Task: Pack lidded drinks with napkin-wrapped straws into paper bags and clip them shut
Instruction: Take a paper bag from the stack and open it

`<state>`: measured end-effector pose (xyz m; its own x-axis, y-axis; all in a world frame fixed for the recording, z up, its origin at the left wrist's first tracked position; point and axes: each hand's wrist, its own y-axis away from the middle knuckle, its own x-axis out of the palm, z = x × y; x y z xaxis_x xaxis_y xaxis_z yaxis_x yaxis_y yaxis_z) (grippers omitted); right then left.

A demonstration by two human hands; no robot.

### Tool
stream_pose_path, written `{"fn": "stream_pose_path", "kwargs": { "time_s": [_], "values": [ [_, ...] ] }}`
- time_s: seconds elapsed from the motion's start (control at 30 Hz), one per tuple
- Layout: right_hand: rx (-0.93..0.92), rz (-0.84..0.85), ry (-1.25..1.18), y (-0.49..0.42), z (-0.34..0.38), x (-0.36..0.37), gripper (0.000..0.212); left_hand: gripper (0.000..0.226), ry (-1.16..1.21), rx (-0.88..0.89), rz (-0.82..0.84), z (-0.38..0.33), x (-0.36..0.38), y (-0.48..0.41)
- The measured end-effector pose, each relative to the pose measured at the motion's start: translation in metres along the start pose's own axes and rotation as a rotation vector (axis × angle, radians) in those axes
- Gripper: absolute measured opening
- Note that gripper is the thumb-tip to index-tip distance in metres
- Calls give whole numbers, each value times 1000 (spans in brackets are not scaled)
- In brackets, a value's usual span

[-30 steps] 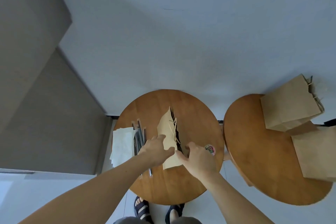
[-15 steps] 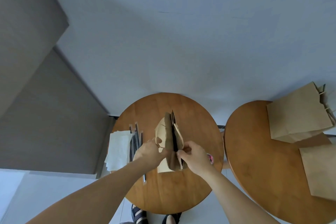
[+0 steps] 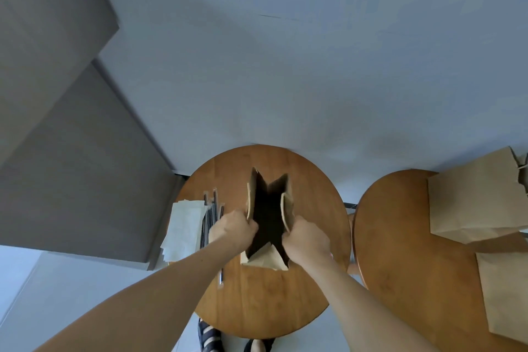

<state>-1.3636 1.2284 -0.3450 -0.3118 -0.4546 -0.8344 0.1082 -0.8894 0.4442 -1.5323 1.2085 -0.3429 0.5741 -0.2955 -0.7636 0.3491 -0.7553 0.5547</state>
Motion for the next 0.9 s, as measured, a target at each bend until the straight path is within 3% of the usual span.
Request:
{"fn": "stream_pose_path", "kwargs": {
  "time_s": [0.13,0.27,0.4,0.47,0.6,0.77,0.83,0.9],
  "values": [
    [110,-42,46,3,-35,-17,18,11,-108,-1,-93,35,-22,-4],
    [131,-47,29,7,-50,-18,11,11,-58,-19,-121,55,-24,-2],
    [23,-16,-39,14,-32,-3,17,26,184,128,63,46,2,5],
    [-11,21,-38,17,-28,2,26,35,188,151,128,47,8,3],
    [-21,146,-32,22,-35,3,63,63,211,160,185,58,0,-4],
    [-26,319,-337,19,-31,-17,96,102,151,254,378,52,-26,-8],
    [-54,345,-357,19,-29,-29,98,103,1,294,346,46,-39,-11],
    [-89,332,-324,17,-25,-42,89,97,-147,300,196,40,-55,-13]
  ]
}}
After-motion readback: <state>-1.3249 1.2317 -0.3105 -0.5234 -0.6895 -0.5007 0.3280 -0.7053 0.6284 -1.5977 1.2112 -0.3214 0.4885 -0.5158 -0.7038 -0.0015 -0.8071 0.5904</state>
